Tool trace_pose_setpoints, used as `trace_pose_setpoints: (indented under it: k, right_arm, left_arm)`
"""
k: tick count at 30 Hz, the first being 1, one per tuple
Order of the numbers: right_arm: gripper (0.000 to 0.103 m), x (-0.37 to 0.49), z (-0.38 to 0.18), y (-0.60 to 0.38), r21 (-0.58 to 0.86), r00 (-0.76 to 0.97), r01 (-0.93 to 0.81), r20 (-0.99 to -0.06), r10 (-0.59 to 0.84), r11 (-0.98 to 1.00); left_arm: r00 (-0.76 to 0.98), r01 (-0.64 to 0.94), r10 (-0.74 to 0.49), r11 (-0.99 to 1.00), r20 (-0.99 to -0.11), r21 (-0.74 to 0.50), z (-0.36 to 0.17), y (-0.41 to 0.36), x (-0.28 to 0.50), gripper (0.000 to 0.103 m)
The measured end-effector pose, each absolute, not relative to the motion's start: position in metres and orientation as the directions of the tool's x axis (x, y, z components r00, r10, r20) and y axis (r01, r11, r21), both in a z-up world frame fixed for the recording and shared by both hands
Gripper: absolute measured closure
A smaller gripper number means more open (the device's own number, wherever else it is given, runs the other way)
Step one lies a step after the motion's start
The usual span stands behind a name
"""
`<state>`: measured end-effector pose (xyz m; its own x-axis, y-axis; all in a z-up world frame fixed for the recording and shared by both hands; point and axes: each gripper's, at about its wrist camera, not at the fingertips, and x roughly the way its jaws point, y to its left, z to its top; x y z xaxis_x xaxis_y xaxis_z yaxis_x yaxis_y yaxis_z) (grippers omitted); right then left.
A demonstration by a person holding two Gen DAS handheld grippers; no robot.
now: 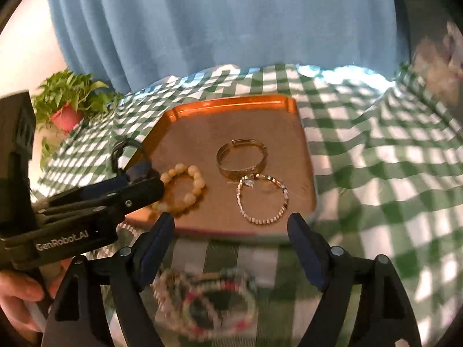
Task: Organize jewelry
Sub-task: 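Lower both bracelets into the tray and open both grippers, then withdraw both open grippers from the tray toward the remaining bracelets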
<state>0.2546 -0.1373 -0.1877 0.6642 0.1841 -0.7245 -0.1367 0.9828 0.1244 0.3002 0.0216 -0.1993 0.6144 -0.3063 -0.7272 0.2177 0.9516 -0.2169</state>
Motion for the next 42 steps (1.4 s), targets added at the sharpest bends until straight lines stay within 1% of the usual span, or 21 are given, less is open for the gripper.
trace_pose_setpoints:
  k: [1,4,7,9,11,12,14,18,20,22,25,32,36,37,40,42]
  right_arm:
    - [0.023,0.247,-0.183,-0.136,0.111,0.67,-0.137,-0.722,0.175,0.984]
    - [0.021,0.21,-0.161,-0.135,0.081,0.716,-0.117,-0.684,0.14,0.99]
    - [0.021,0.178,-0.144,-0.134,0.117,0.73,-0.134,-0.659,0.179,0.984]
    - [0.021,0.155,-0.131,-0.132,0.138,0.738,-0.139,-0.645,0.196,0.981]
    - [0.021,0.132,-0.115,-0.129,0.145,0.761,-0.15,-0.615,0.208,0.978]
    - [0.019,0.124,-0.11,-0.124,0.142,0.768,-0.155,-0.605,0.21,0.978]
    - [0.006,0.102,-0.092,-0.118,0.128,0.79,-0.165,-0.576,0.209,0.978]
    - [0.0,0.071,-0.063,-0.108,0.101,0.823,-0.164,-0.535,0.193,0.981]
    - [0.0,0.059,-0.049,-0.103,0.085,0.828,-0.16,-0.531,0.181,0.983]
    - [0.0,0.051,-0.043,-0.101,0.075,0.832,-0.157,-0.526,0.173,0.985]
    - [0.0,0.045,-0.04,-0.098,0.056,0.83,-0.159,-0.533,0.164,0.986]
    - [0.0,0.034,-0.059,-0.097,0.069,0.819,-0.226,-0.526,0.228,0.972]
    - [0.0,0.042,-0.084,-0.102,0.133,0.809,-0.25,-0.515,0.282,0.959]
    - [0.0,0.045,-0.09,-0.103,0.127,0.813,-0.241,-0.515,0.272,0.962]
    - [0.0,0.053,-0.108,-0.105,0.087,0.825,-0.219,-0.515,0.232,0.972]
    - [0.0,0.061,-0.12,-0.106,0.064,0.819,-0.199,-0.537,0.202,0.978]
  left_arm:
    - [0.614,0.216,-0.294,0.955,-0.733,-0.202,-0.195,0.022,0.29,0.027]
    - [0.61,0.215,-0.301,0.953,-0.733,-0.213,-0.179,0.026,0.26,0.026]
    - [0.632,0.212,-0.278,0.96,-0.723,-0.184,-0.158,0.03,0.228,0.026]
    - [0.659,0.223,-0.273,0.961,-0.7,-0.165,-0.139,0.032,0.202,0.026]
    - [0.7,0.213,-0.241,0.969,-0.672,-0.127,-0.115,0.034,0.171,0.026]
    - [0.716,0.204,-0.227,0.972,-0.661,-0.113,-0.106,0.036,0.159,0.025]
    - [0.741,0.197,-0.217,0.975,-0.636,-0.103,-0.089,0.038,0.135,0.023]
    - [0.782,0.159,-0.185,0.983,-0.595,-0.097,-0.059,0.051,0.097,0.017]
    - [0.792,0.15,-0.175,0.984,-0.585,-0.09,-0.05,0.055,0.086,0.016]
    - [0.804,0.151,-0.17,0.985,-0.57,-0.081,-0.043,0.06,0.074,0.013]
    - [0.82,0.155,-0.169,0.985,-0.547,-0.071,-0.044,0.065,0.062,0.01]
    - [0.827,0.168,-0.17,0.984,-0.536,-0.053,-0.07,0.077,0.061,0.01]
    - [0.798,0.186,-0.199,0.979,-0.569,-0.08,-0.095,0.083,0.073,0.01]
    - [0.784,0.197,-0.221,0.975,-0.58,-0.105,-0.104,0.087,0.079,0.01]
    - [0.758,0.208,-0.24,0.97,-0.607,-0.124,-0.123,0.09,0.09,0.01]
    - [0.746,0.206,-0.243,0.97,-0.621,-0.131,-0.139,0.094,0.102,0.01]
